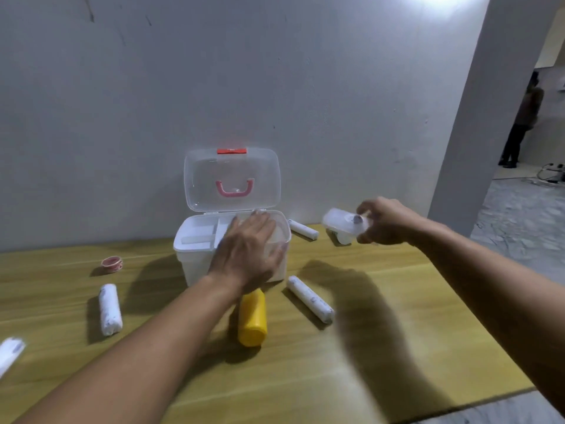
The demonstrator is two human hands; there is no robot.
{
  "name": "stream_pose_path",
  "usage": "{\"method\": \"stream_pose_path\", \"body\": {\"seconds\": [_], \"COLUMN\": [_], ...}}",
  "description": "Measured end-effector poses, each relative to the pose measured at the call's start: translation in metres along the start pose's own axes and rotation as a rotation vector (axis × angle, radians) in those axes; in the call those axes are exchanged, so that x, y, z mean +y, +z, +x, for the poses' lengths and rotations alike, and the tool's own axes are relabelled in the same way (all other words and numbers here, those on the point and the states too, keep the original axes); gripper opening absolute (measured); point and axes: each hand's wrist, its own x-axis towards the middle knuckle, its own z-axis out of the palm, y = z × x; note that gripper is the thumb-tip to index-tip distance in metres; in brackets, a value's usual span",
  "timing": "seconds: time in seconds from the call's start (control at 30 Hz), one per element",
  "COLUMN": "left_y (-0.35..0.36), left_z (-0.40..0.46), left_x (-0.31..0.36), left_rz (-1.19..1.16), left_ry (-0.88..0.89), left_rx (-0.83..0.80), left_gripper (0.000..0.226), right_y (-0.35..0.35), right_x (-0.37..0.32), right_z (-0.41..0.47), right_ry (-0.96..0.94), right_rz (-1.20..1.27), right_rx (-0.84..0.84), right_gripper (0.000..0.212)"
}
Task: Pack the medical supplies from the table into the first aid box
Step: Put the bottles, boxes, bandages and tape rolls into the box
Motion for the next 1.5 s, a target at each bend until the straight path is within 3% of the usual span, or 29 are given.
{"method": "stream_pose_path", "body": {"seconds": [0.07, 0.23, 0.4, 0.73, 0.9, 1.03, 1.2, 1.5], "left_y": [-0.010, -0.026, -0.022, -0.014, -0.015, -0.015, -0.017, -0.016], "left_z": [-0.001, -0.008, -0.014, -0.014, -0.014, -0.013, -0.014, -0.013], "left_x": [-0.022, -0.068, -0.082, -0.088, -0.087, -0.087, -0.086, -0.087], "left_rz": [0.004, 0.055, 0.077, 0.006, 0.031, 0.035, 0.040, 0.037], "left_ry": [-0.095, -0.322, -0.491, -0.503, -0.518, -0.533, -0.524, -0.489], "left_rx": [0.016, -0.075, -0.235, -0.232, -0.260, -0.289, -0.292, -0.254], "left_gripper": [0.063, 0.048, 0.069, 0.075, 0.076, 0.076, 0.073, 0.071], "right_y": [-0.006, 0.003, 0.032, 0.087, 0.090, 0.085, 0.085, 0.092], "right_x": [-0.030, -0.099, -0.146, -0.155, -0.162, -0.158, -0.153, -0.152], "right_z": [0.004, 0.023, 0.038, 0.073, 0.072, 0.071, 0.071, 0.074], "right_ry": [-0.114, -0.344, -0.403, -0.401, -0.417, -0.378, -0.310, -0.274], "right_rz": [-0.019, -0.166, -0.269, -0.381, -0.205, -0.211, -0.332, -0.180], "right_rx": [0.019, 0.017, -0.061, -0.062, -0.078, 0.027, -0.028, 0.013], "right_gripper": [0.057, 0.031, 0.023, 0.043, 0.062, 0.049, 0.032, 0.045]}}
